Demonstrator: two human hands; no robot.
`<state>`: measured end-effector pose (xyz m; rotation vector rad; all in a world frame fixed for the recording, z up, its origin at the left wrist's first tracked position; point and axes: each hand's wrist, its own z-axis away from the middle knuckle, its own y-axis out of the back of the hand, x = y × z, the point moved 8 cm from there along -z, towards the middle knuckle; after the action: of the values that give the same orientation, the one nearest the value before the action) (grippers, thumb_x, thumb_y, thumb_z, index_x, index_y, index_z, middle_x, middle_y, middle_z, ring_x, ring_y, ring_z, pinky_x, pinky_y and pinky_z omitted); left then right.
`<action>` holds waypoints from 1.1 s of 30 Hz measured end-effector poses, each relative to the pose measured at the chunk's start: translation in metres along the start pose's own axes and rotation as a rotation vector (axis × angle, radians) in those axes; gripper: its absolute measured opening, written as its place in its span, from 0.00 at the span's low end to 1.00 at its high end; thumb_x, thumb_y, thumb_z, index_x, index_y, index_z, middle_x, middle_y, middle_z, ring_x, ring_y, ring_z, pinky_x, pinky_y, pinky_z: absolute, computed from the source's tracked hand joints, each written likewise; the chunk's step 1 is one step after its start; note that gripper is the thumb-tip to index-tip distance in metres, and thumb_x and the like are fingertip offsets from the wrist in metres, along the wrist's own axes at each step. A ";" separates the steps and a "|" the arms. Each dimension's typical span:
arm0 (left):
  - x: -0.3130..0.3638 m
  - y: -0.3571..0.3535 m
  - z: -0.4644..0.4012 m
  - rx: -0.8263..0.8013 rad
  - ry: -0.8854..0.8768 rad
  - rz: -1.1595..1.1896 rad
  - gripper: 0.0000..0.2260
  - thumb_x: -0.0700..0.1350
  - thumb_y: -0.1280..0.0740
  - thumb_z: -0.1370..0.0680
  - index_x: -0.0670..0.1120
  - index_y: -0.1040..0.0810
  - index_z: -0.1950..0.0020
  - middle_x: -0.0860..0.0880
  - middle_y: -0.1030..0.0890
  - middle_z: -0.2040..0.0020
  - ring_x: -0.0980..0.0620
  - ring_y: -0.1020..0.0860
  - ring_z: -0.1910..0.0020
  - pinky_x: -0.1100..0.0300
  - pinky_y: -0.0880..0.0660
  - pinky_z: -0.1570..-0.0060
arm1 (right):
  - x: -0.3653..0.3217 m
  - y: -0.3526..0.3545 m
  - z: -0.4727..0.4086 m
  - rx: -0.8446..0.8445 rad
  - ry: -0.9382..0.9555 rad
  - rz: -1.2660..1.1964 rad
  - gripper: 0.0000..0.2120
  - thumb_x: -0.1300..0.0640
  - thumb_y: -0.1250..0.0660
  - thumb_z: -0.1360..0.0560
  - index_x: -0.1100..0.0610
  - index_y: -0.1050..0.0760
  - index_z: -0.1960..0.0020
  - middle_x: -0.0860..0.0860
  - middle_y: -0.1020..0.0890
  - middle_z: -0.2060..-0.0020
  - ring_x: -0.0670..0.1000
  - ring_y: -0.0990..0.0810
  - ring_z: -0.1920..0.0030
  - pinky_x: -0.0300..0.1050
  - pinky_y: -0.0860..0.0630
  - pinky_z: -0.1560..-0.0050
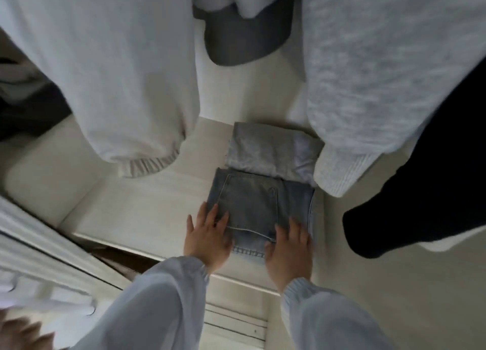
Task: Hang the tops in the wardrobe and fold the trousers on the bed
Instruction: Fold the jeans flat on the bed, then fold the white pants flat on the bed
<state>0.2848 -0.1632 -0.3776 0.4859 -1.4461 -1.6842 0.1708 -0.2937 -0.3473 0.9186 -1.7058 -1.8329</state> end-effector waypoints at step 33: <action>0.256 -0.151 1.186 0.931 2.452 0.684 0.14 0.51 0.43 0.22 0.54 0.26 0.38 0.53 0.23 0.41 0.49 0.24 0.42 0.57 0.28 0.44 | -0.033 0.178 1.081 -1.110 2.336 -0.194 0.09 0.64 0.39 0.26 0.59 0.20 0.52 0.55 0.19 0.53 0.56 0.25 0.49 0.45 0.30 0.47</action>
<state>-0.7988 0.3579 -0.1553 1.4129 -0.0553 0.7236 -0.6253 0.4371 -0.1631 1.3798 0.7484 -0.3654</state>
